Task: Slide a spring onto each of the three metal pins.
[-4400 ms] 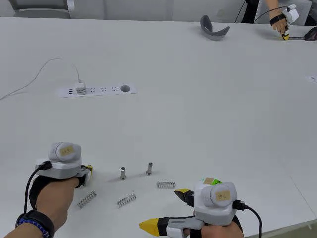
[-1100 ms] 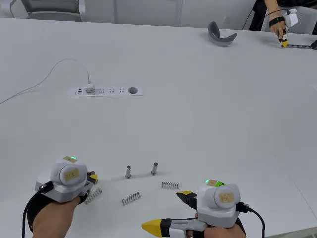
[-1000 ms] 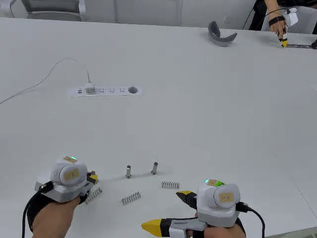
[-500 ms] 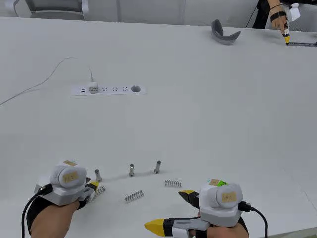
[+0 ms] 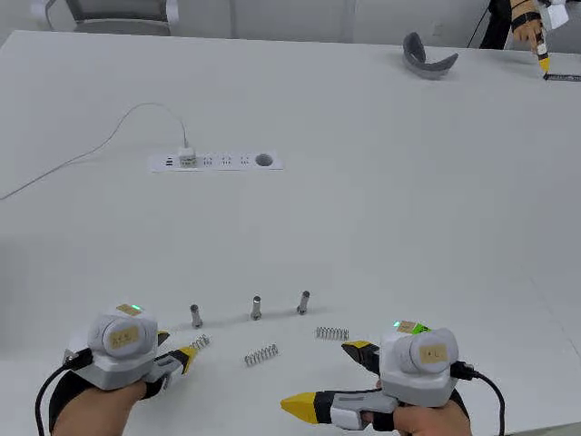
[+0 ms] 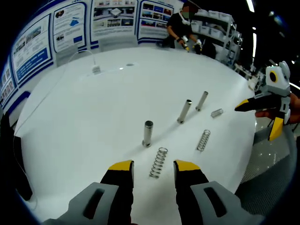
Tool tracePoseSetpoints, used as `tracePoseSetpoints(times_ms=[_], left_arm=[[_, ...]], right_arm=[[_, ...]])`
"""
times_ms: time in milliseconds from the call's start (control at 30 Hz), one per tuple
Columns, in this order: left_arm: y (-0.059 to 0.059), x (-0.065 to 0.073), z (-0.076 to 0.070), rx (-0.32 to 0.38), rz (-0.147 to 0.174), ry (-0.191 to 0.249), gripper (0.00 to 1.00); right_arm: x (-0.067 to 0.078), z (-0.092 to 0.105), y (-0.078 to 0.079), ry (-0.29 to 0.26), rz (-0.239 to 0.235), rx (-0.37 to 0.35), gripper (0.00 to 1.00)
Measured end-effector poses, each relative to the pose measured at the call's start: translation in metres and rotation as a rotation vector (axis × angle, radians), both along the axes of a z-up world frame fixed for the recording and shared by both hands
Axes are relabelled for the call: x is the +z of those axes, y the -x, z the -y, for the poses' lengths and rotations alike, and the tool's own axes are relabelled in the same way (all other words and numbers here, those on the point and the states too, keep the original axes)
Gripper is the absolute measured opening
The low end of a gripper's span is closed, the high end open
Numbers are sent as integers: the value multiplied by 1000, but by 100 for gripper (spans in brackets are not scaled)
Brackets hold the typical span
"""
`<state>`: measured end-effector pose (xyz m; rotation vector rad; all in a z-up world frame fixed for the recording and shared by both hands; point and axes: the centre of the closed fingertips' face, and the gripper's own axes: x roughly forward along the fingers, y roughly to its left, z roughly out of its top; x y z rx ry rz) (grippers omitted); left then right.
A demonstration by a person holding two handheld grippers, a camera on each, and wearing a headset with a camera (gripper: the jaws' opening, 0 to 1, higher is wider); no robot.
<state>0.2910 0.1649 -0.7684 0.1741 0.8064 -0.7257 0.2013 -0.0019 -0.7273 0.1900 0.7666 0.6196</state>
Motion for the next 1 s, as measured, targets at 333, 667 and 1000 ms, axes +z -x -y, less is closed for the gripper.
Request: tracePoseSetpoints(times_ms=[333, 667, 1000], left_arm=[[15, 8, -6, -47, 10, 27, 44], [33, 9, -15, -59, -21, 47, 53], [49, 7, -20, -62, -46, 60, 64]], right_arm=[[-1, 1, -3, 6, 2, 2, 90], [-5, 0, -1, 4, -8, 8, 90], [-8, -2, 1, 12, -16, 21, 90]])
